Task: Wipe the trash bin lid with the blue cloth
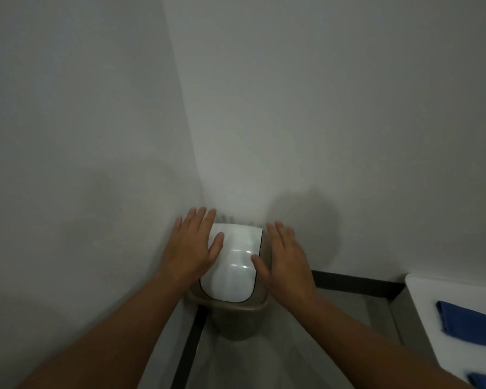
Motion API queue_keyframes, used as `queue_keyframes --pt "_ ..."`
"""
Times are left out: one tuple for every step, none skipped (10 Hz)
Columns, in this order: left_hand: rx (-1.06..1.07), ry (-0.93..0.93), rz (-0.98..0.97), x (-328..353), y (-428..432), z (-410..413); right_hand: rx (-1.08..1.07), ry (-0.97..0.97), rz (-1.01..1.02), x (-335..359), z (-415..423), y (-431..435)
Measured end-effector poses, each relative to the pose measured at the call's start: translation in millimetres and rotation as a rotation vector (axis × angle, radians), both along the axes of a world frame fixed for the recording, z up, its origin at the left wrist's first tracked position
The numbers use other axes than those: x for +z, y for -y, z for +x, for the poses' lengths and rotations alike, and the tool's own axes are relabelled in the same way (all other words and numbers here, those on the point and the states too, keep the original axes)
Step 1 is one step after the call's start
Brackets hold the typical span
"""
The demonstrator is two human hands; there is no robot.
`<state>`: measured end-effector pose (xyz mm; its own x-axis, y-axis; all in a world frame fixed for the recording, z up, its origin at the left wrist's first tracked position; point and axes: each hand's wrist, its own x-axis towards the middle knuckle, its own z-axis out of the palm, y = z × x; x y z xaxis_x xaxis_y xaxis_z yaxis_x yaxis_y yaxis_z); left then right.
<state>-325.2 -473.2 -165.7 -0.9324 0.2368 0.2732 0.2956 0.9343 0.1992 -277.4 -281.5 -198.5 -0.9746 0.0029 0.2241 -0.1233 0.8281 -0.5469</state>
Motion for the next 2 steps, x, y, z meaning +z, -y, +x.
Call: queue_keyframes --pt "-0.056 -0.143 -0.071 70 -12 -7 -0.007 -0.119 0.071 73 -12 -12" --pt "-0.047 -0.183 -0.078 158 -27 -9 -0.046 -0.143 0.112 164 -16 -25"
